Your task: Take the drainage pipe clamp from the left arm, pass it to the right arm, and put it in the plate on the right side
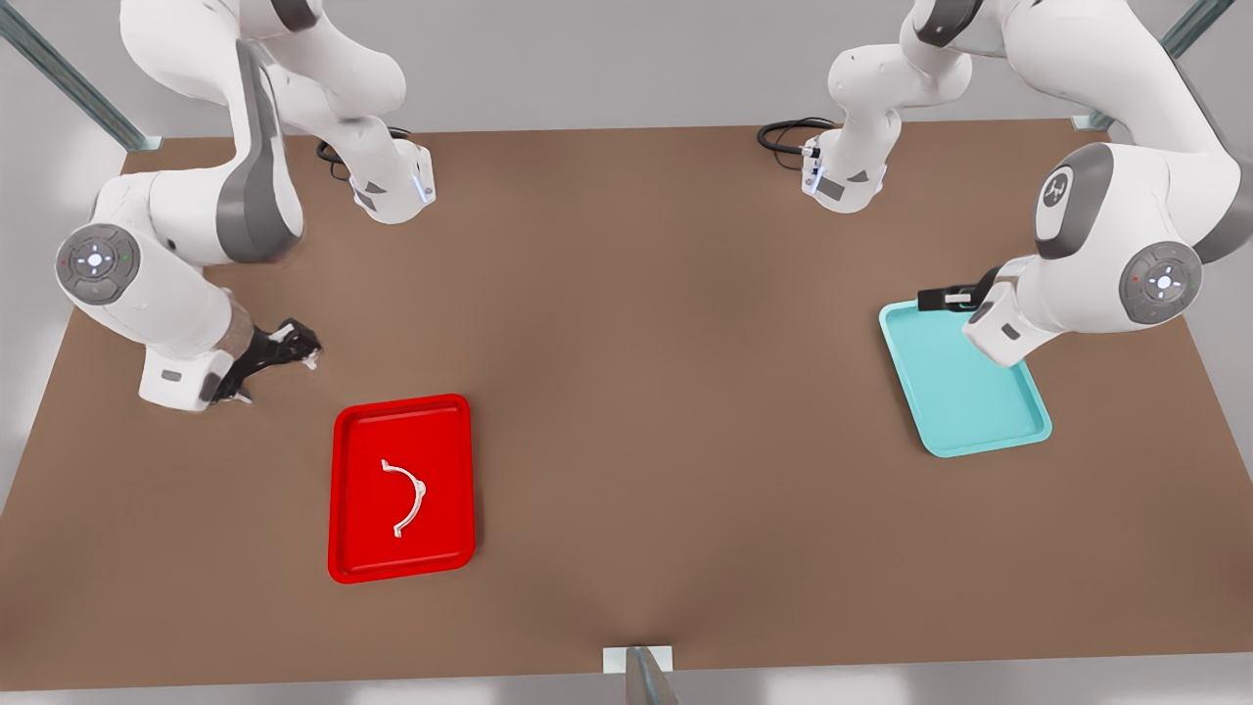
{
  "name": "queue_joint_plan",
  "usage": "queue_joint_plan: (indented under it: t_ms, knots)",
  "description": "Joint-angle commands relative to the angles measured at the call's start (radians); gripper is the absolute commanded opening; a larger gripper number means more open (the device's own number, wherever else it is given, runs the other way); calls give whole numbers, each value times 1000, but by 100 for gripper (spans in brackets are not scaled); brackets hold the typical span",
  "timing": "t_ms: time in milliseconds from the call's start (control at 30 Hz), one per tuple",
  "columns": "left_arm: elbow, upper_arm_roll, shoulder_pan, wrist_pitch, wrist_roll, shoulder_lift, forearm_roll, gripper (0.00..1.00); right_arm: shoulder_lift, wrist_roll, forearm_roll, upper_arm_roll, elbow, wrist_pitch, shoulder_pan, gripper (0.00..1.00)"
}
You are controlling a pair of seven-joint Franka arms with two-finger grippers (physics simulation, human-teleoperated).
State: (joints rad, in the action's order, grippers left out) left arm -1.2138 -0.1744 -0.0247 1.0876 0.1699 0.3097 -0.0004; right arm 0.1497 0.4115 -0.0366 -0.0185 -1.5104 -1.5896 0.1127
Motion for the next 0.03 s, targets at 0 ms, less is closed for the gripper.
queue_joint_plan:
  t_ms: [0]
  knots:
    - [0,-2,0,-6,-113,-1,0,100,-33,-479,3,0,-27,192,2,100]
